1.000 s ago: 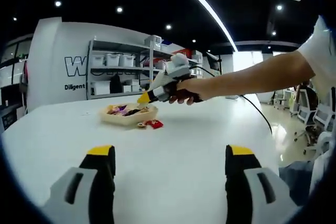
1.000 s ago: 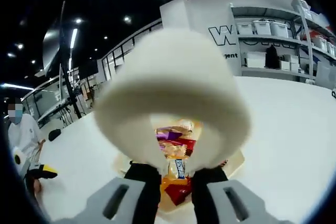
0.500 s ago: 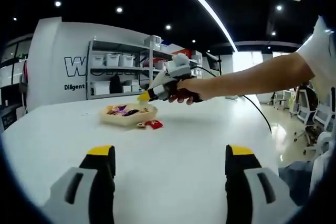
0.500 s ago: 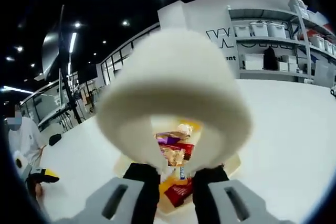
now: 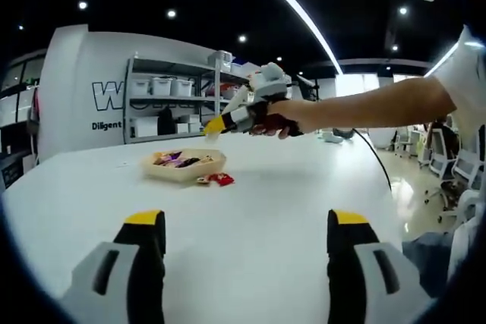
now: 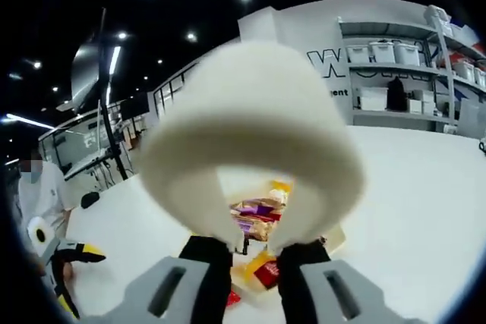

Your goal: Place the target food into the container with the food tongs after gripping and lifting it, then release it inside without dropping or visibly crushing the food.

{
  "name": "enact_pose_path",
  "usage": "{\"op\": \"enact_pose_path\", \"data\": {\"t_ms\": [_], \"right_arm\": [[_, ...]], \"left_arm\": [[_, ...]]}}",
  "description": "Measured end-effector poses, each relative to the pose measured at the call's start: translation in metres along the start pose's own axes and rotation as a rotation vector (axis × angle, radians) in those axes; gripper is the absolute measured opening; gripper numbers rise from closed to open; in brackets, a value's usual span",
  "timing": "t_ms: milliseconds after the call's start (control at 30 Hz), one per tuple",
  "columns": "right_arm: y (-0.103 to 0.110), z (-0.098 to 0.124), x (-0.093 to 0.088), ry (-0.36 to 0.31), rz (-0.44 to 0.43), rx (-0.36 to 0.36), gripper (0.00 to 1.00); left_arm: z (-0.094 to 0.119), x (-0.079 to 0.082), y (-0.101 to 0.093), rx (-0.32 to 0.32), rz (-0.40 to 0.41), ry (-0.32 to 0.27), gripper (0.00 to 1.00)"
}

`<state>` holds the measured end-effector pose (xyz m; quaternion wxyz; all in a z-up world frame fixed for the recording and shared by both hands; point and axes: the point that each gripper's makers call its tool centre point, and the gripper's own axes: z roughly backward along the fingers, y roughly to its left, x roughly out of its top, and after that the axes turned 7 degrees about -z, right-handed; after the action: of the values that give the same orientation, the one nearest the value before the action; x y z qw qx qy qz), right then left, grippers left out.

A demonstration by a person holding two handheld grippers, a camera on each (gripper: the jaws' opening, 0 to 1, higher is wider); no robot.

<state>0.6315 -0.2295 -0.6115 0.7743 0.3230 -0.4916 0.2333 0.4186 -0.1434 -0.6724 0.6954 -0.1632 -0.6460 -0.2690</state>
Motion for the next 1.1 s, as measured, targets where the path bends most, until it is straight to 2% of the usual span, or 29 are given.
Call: {"op": "enact_pose_path", "data": {"t_ms": [233, 533, 700, 800, 933, 1100], "right_arm": [[0.011, 0.02, -0.002, -0.003, -0.003, 0.025, 0.15], [0.023, 0.036, -0.029, 0.039, 0.0, 0.043, 0.16], [0.032, 0.035, -0.05, 0.098, -0.016, 0.052, 0.16], [0.036, 0.031, -0.054, 0.101, -0.023, 0.04, 0.16], [0.035, 0.022, -0.06, 0.093, -0.04, 0.002, 0.17], [0.028, 0.013, -0.077, 0.101, -0.036, -0.071, 0.17]], "left_arm": [[0.001, 0.0, 0.002, 0.018, -0.002, 0.004, 0.9], [0.0, -0.001, 0.002, 0.012, -0.002, 0.004, 0.9], [-0.001, -0.002, -0.002, 0.003, -0.008, 0.011, 0.89], [-0.001, -0.002, -0.003, -0.001, -0.01, 0.012, 0.89], [0.0, -0.002, -0.005, -0.008, -0.009, 0.014, 0.89], [0.0, -0.002, -0.006, -0.009, -0.015, 0.014, 0.88]]}}
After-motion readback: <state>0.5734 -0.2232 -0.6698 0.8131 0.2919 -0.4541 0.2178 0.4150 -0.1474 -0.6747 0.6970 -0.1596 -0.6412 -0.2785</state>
